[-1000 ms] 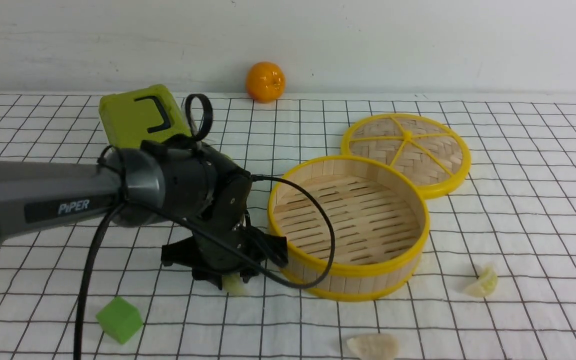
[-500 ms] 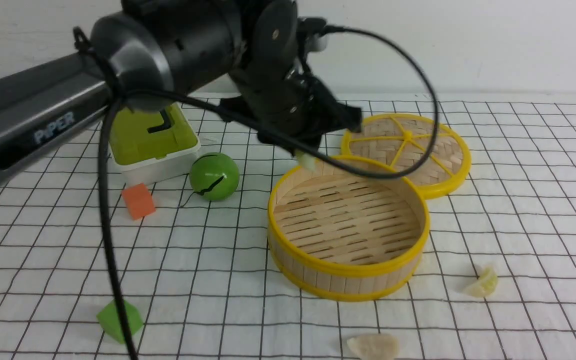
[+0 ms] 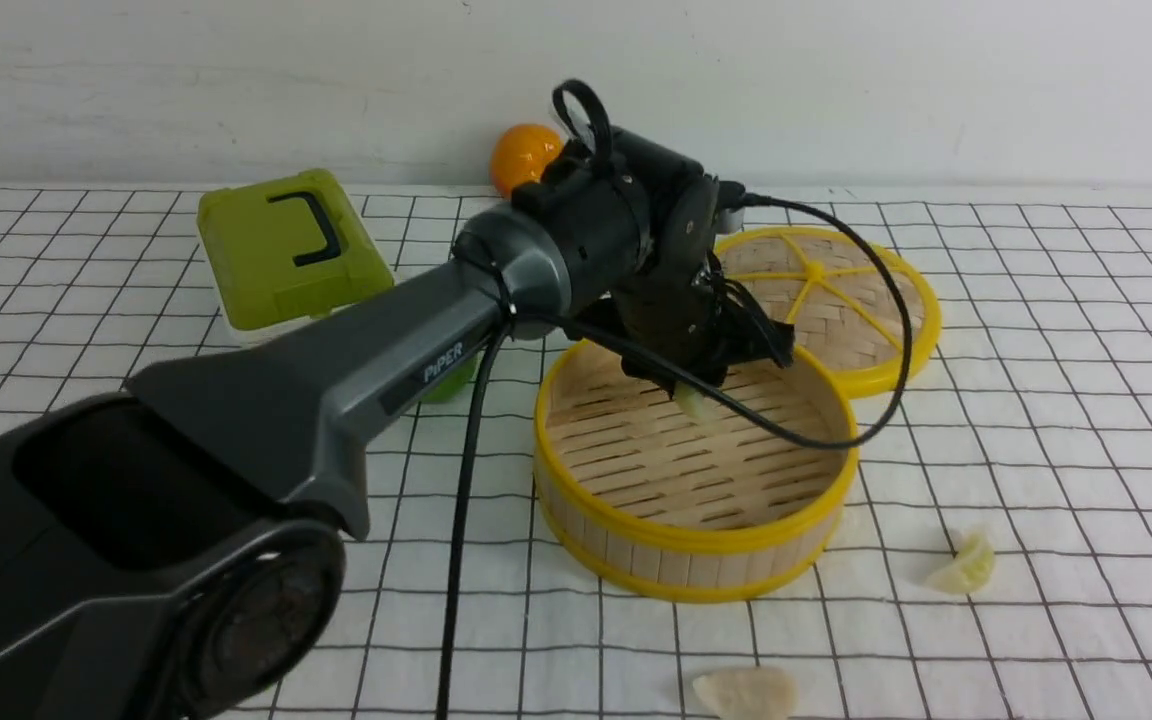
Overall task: Put the dumplings into the steamer on the table with the white tablecloth.
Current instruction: 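Place the dumpling into the bamboo steamer basket with the left gripper, then reach for and grasp a dumpling on the table with the left gripper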
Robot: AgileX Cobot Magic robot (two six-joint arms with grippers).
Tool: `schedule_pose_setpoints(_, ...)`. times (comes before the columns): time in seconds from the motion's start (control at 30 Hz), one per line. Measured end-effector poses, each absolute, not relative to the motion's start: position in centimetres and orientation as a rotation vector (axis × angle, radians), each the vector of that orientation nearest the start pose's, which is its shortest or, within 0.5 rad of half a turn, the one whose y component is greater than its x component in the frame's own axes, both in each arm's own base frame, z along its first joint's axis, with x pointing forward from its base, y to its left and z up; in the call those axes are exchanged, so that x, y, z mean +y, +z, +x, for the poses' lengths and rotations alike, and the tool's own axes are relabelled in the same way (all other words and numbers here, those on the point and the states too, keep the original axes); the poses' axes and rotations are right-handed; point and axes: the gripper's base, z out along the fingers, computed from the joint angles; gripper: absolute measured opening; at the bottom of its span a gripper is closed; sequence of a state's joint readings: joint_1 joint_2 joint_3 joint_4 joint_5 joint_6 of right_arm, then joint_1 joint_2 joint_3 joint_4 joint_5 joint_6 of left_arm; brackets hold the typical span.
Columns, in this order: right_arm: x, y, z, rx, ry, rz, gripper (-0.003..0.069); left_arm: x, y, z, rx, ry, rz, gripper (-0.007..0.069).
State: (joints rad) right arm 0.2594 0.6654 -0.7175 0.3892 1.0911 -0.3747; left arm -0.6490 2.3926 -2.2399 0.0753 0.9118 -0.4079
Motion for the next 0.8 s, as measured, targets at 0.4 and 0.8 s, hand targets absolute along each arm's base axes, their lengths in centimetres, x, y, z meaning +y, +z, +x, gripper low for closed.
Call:
schedule_pose_setpoints(0.4, 5.5, 31.6, 8.7, 2.379, 0.459, -0.691, 0.0020, -31.3, 26.0, 41.3, 2.640, -0.300, 0.501, 0.0598)
schedule_pose_setpoints(0.8, 5.4, 31.7, 8.4, 2.362, 0.456, -0.690, 0.0033, -31.9, 31.2, 28.6, 2.407, -0.357, 1.462, 0.0549)
